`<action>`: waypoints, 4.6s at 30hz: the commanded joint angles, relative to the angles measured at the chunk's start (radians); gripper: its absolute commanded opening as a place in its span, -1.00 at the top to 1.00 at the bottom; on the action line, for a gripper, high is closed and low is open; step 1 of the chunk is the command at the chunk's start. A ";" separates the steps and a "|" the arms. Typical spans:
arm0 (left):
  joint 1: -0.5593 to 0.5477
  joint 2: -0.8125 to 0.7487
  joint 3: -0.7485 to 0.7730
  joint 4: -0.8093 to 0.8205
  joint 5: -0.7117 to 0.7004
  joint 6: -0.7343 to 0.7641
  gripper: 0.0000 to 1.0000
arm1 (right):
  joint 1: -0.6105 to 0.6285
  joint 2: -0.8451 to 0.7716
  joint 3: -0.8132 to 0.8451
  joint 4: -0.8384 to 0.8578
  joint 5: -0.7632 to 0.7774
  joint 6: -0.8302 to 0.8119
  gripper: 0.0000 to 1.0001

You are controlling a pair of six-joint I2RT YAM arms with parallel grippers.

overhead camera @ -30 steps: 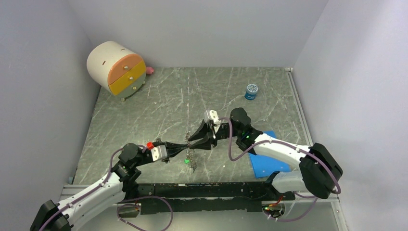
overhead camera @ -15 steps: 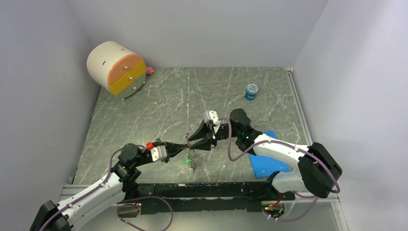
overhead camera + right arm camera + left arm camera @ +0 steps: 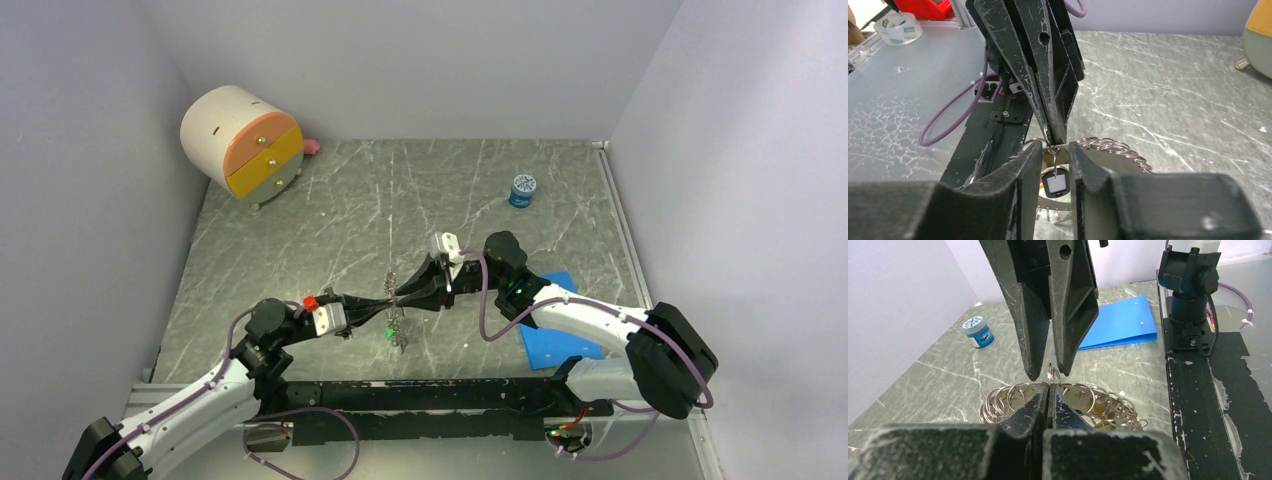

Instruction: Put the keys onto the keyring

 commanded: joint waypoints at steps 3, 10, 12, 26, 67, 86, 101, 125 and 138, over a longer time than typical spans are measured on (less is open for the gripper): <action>-0.003 -0.005 0.032 0.082 0.017 -0.003 0.95 | 0.001 0.016 0.013 0.070 -0.027 0.019 0.48; -0.003 -0.008 0.032 0.088 0.017 -0.007 0.95 | 0.001 0.025 0.014 0.077 -0.023 0.018 0.52; -0.003 -0.005 0.032 0.088 0.016 -0.007 0.95 | 0.001 0.024 0.014 0.078 -0.021 0.016 0.70; -0.003 -0.076 0.077 -0.214 -0.136 0.040 0.36 | 0.001 -0.018 0.118 -0.300 0.055 -0.143 1.00; -0.021 0.294 0.274 -0.255 0.059 0.146 0.33 | 0.094 0.109 0.536 -1.157 0.392 -0.381 1.00; -0.067 0.326 0.296 -0.334 -0.003 0.194 0.95 | 0.105 0.102 0.522 -1.128 0.417 -0.379 1.00; -0.067 0.306 0.306 -0.392 -0.053 0.161 0.76 | 0.106 0.098 0.510 -1.108 0.392 -0.383 1.00; -0.066 0.273 0.114 0.163 -0.149 -0.109 0.95 | -0.078 -0.151 0.215 -0.590 0.122 -0.106 -0.52; -0.064 0.263 0.079 0.329 -0.084 -0.135 0.95 | -0.108 -0.137 0.100 -0.260 -0.140 -0.012 0.06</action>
